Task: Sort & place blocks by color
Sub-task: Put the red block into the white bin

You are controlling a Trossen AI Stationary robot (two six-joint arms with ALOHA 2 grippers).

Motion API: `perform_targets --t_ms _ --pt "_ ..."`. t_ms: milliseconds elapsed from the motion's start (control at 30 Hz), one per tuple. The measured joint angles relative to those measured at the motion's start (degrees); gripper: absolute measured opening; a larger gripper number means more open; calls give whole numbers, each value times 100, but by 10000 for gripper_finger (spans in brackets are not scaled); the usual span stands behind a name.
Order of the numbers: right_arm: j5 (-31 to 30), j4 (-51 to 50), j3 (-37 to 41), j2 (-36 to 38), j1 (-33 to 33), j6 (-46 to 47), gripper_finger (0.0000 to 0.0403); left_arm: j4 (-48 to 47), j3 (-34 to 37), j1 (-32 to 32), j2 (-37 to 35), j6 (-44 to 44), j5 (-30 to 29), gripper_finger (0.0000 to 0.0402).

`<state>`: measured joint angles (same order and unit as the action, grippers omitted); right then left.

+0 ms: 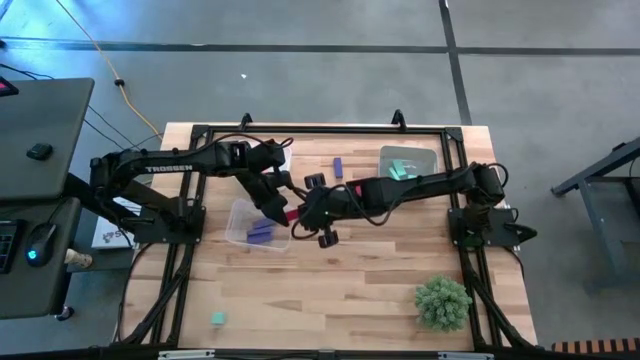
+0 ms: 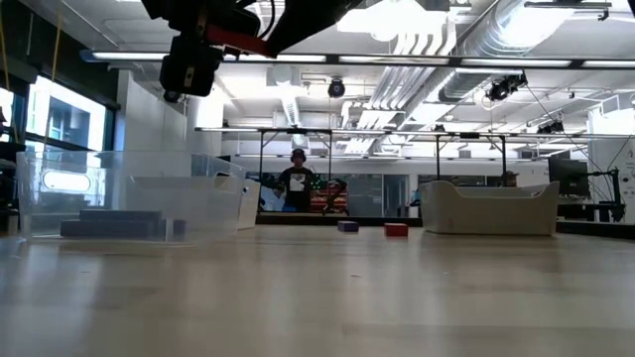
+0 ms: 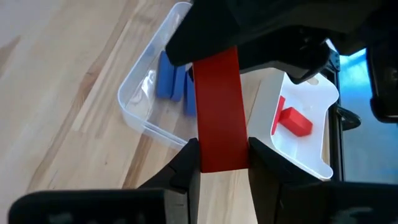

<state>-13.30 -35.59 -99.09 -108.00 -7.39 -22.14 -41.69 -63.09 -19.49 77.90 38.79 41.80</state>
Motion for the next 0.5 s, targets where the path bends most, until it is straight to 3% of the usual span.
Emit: perform_targets --t_ms 500 --pt "-46 -24 0 1 -1 -187 78 258 4 0 1 -116 -20 67"
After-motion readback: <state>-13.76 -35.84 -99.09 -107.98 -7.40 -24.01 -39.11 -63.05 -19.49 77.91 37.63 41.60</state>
